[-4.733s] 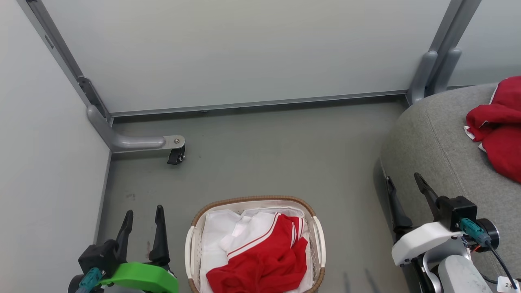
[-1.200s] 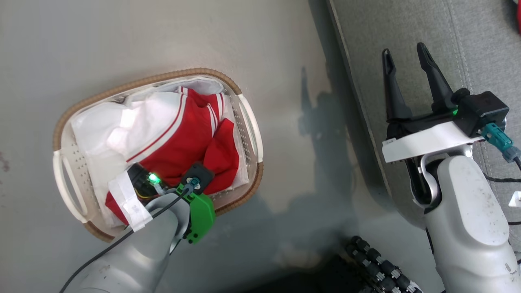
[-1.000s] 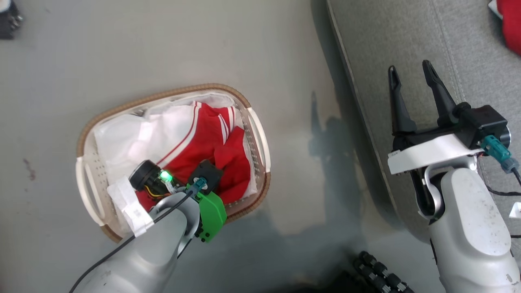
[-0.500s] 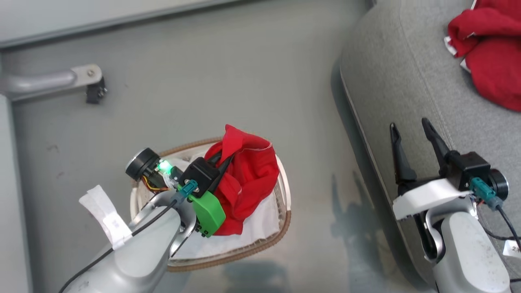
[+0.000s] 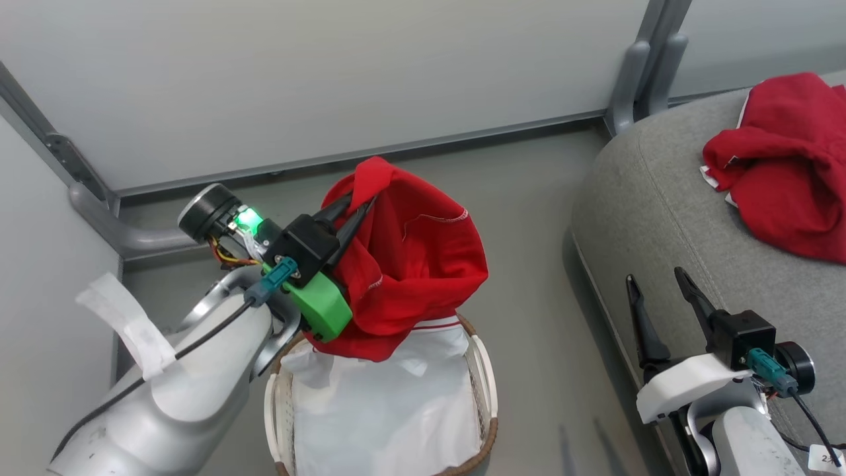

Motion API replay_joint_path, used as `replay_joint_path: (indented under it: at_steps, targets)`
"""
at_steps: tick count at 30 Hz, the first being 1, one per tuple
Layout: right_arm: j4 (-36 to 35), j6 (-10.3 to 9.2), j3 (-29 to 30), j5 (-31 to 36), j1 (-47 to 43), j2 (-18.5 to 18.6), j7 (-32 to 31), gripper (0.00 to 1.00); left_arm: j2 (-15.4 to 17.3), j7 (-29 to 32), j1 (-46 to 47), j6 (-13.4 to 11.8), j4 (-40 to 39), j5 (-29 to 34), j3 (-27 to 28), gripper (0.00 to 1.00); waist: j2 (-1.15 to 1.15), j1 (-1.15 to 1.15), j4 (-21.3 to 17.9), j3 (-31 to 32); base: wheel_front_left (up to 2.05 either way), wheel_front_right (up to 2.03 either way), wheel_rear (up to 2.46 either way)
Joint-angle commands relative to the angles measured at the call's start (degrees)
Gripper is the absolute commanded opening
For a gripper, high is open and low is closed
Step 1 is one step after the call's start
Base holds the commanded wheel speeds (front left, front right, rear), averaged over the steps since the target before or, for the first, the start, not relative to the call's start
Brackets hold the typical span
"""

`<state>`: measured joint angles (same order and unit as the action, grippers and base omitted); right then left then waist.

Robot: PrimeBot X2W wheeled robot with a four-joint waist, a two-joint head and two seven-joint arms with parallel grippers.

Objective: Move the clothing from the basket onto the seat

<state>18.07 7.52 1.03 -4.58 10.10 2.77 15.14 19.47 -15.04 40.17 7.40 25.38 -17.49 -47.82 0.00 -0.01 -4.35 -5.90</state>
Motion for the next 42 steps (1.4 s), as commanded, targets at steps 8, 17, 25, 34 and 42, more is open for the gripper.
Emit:
replay_joint_path:
  at_steps: [8, 17, 25, 34, 42]
  targets:
    - [0.3, -0.06, -3.1, -1.0, -1.3, 0.2, 0.0, 1.00, 1.1, -0.2, 8.0, 0.0, -1.1, -1.4, -0.9, 0.00, 0.00, 0.01, 1.4, 5.9, 0.00, 0.00, 0.00]
    - [1.5, -0.06, -8.3, 0.3, 1.4, 0.2, 0.0, 1.00, 0.6, -0.2, 14.3, 0.0, -1.9, -1.7, -2.1, 0.00, 0.00, 0.01, 1.5, 6.2, 0.00, 0.00, 0.00]
    - [6.8, -0.06, -13.4, 5.3, 5.4, 0.2, 0.0, 1.00, -0.9, -0.1, 19.0, 0.0, -3.4, -2.4, -4.2, 0.00, 0.00, 0.01, 2.5, 6.6, 0.00, 0.00, 0.00]
    - [15.9, -0.07, -17.3, 9.1, 12.6, 1.2, 0.0, 1.00, -3.3, -0.1, 21.9, 0.0, -4.6, -3.3, -6.0, 0.00, 0.00, 0.01, 3.6, 7.0, 0.00, 0.00, 0.00]
    - [23.8, -0.07, -30.3, 2.4, 20.1, 4.7, 0.0, 1.00, -4.6, -0.1, 23.2, 0.0, -5.2, -4.1, -7.3, 0.00, 0.00, 0.01, 4.6, 7.5, 0.00, 0.00, 0.00]
